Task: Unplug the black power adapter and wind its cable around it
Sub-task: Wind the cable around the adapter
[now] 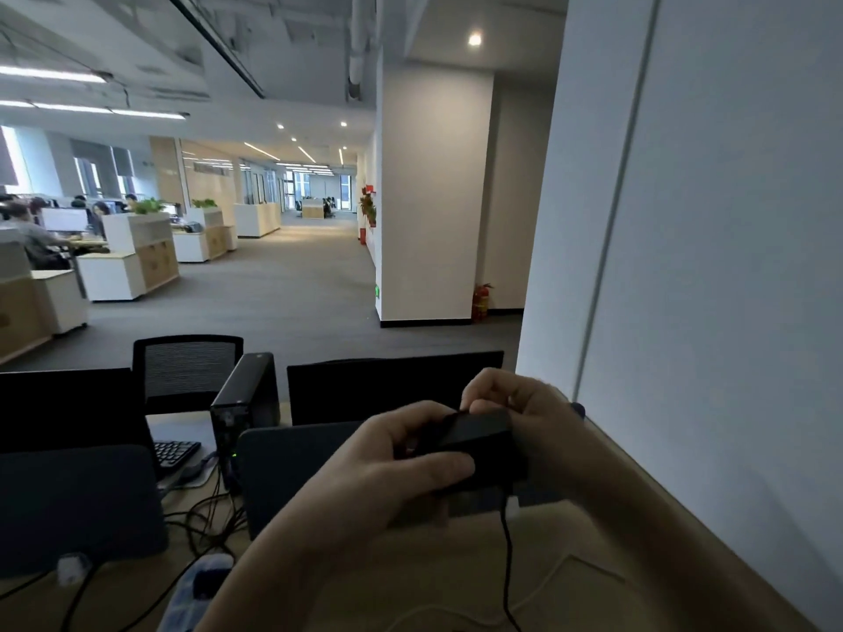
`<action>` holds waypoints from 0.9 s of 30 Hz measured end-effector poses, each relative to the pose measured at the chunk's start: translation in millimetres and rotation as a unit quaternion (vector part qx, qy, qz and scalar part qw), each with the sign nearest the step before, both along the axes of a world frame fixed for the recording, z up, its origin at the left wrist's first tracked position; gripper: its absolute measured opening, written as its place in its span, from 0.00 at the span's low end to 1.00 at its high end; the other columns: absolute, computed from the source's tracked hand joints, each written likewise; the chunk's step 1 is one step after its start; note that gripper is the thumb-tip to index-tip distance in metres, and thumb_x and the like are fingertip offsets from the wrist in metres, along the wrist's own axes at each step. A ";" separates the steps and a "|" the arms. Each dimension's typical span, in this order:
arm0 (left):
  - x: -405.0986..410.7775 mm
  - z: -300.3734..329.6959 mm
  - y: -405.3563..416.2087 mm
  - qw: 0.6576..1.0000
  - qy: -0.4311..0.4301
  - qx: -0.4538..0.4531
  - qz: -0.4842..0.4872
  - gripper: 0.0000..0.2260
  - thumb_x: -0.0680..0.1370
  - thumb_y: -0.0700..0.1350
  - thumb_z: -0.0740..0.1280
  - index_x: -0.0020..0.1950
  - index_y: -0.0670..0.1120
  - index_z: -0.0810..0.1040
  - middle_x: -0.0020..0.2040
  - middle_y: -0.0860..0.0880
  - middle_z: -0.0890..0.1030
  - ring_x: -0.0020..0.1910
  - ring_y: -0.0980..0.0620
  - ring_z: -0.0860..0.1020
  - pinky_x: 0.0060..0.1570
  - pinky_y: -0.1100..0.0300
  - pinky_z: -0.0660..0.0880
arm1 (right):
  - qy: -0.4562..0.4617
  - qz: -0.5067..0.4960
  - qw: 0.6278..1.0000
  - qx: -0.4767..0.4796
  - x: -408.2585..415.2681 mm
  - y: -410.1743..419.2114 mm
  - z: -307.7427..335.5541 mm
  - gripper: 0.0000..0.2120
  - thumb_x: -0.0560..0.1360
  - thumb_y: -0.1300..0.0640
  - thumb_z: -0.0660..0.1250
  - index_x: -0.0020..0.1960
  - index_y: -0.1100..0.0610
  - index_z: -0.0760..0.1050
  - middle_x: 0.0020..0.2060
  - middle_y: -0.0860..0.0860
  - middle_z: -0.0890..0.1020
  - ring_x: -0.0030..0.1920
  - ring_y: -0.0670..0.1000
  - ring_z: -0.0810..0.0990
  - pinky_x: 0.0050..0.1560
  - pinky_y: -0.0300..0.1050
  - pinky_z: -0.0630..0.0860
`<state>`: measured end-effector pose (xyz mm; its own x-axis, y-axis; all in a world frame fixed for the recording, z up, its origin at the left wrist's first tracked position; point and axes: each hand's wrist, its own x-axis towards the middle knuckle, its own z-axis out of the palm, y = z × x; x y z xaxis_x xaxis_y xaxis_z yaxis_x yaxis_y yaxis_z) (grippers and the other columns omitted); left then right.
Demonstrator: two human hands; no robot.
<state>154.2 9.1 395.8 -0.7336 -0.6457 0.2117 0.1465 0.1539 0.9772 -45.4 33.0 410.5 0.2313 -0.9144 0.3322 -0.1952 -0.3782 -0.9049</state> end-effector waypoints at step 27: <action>-0.1 -4.4 2.9 0.975 0.050 -0.174 0.125 0.19 0.69 0.41 0.75 0.54 0.60 0.80 0.50 0.57 0.83 0.42 0.55 0.83 0.39 0.64 0.79 | 0.027 -0.071 0.996 -0.050 5.2 8.2 1.7 0.06 0.71 0.51 0.69 0.41 0.53 0.75 0.33 0.58 0.77 0.31 0.65 0.73 0.33 0.49 0.75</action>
